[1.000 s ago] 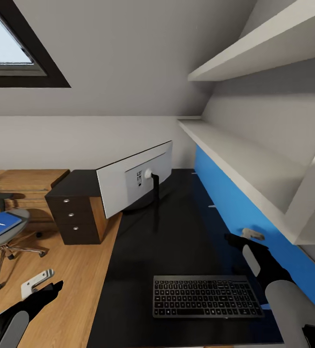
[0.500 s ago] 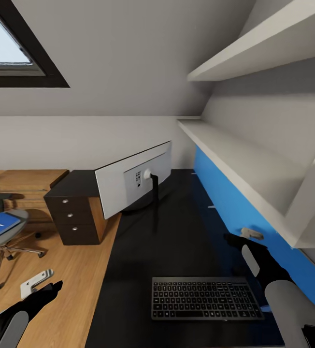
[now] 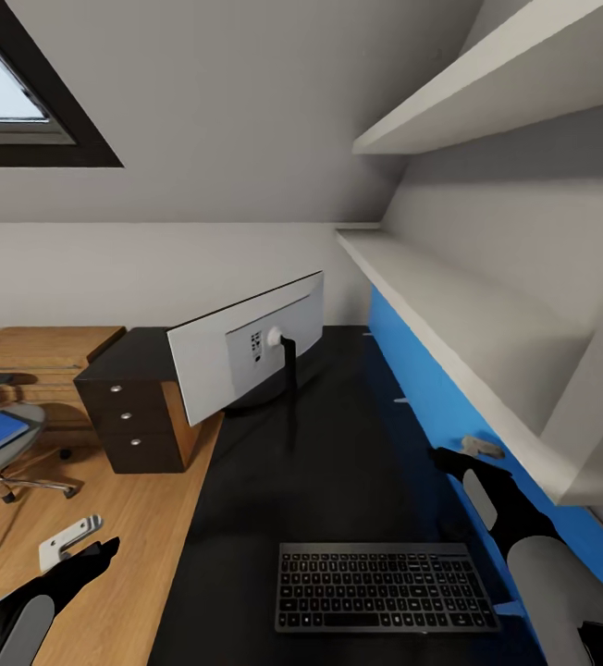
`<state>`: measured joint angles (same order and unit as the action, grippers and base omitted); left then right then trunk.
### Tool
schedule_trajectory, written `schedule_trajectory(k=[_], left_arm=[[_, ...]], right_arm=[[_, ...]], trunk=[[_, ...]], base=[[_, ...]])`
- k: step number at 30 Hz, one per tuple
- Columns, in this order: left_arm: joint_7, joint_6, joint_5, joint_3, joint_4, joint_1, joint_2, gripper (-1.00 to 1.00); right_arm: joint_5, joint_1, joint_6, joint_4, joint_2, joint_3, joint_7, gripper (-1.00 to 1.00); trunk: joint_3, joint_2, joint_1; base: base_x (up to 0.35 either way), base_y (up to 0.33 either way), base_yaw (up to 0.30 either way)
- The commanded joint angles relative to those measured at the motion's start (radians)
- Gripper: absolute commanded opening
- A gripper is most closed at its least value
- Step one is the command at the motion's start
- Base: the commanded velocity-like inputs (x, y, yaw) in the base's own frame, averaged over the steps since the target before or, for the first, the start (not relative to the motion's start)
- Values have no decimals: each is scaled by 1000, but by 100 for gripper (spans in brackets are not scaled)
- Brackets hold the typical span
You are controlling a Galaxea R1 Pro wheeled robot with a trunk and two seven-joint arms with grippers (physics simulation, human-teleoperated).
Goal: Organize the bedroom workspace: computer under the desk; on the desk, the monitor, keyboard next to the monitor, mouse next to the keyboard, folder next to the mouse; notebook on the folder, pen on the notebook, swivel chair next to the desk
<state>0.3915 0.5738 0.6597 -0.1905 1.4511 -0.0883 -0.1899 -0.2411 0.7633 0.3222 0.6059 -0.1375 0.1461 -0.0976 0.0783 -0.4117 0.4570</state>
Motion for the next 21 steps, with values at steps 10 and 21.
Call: schedule_trajectory(k=[10,21], left_arm=[[9,3,11,-1,4,-1,-2,100],[7,6,14,-22,41,-1,-3,100]], right_arm=[[-10,1,-1,-74,-1,-3,-7,100],[-8,2,-61,-126,-4,-5,-7,100]], trunk=[[2,-2,1],[2,-2,1]], base=[[4,-4,0],[0,0,0]])
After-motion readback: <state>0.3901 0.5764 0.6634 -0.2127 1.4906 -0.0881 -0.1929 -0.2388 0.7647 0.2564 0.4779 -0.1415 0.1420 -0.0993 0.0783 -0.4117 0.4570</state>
